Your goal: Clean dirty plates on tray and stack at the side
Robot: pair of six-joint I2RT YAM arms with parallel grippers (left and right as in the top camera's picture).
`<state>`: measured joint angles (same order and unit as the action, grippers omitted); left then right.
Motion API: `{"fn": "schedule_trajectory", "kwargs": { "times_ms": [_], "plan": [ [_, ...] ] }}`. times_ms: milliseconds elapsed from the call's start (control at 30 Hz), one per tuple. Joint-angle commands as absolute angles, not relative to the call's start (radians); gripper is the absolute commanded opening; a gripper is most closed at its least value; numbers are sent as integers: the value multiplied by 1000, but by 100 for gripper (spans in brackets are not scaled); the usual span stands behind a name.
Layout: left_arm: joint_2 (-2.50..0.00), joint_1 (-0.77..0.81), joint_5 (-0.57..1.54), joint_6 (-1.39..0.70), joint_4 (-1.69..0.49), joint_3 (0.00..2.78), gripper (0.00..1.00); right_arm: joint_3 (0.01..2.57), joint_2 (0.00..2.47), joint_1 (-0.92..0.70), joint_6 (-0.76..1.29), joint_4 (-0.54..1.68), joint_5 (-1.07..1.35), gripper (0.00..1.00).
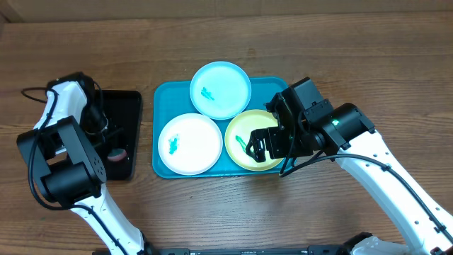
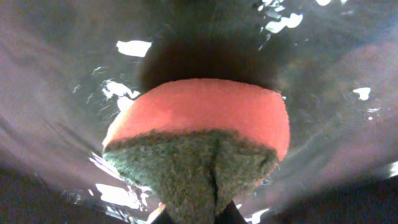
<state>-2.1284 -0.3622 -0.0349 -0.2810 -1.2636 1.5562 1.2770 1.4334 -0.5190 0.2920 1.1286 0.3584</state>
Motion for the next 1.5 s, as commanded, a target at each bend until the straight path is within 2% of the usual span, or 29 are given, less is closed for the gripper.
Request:
{"fn": "schedule_trajectory", "kwargs": {
  "times_ms": [0, 233, 433, 500, 567, 600, 667, 800, 933, 1033, 1467],
  "plan": [
    [-2050, -368, -24, -265, -1306, 1684, 5, 1266, 1428, -522, 296, 1110, 329, 100],
    [-1768, -364, 149, -179, -1301, 1752, 4, 1203, 1455, -522, 297, 1029, 330, 100],
    [-1607, -364, 121, -184, -1251, 1707, 4, 1169, 1526, -523, 372, 936, 345, 99],
    [-1610, -364, 123, -187, -1234, 1663, 4, 1166, 1551, -523, 371, 890, 389, 89],
    [-1625, -364, 124, -187, -1220, 1602, 4, 1166, 1572, -523, 371, 839, 429, 67],
    [-1631, -364, 126, -187, -1219, 1571, 4, 1166, 1581, -523, 371, 812, 442, 62],
    [-1642, -364, 139, -186, -1223, 1531, 4, 1166, 1595, -531, 371, 752, 447, 60],
    [-1638, -364, 224, -120, -1227, 1514, 4, 1166, 1623, -578, 371, 621, 416, 60],
    [-1631, -364, 307, -81, -1238, 1514, 4, 1166, 1683, -650, 373, 511, 295, 65],
    [-1631, -364, 307, -73, -1247, 1514, 4, 1166, 1761, -696, 392, 429, 230, 70],
    [-1631, -364, 292, -48, -1235, 1514, 4, 1166, 1893, -734, 386, 230, 98, 70]
  ]
}}
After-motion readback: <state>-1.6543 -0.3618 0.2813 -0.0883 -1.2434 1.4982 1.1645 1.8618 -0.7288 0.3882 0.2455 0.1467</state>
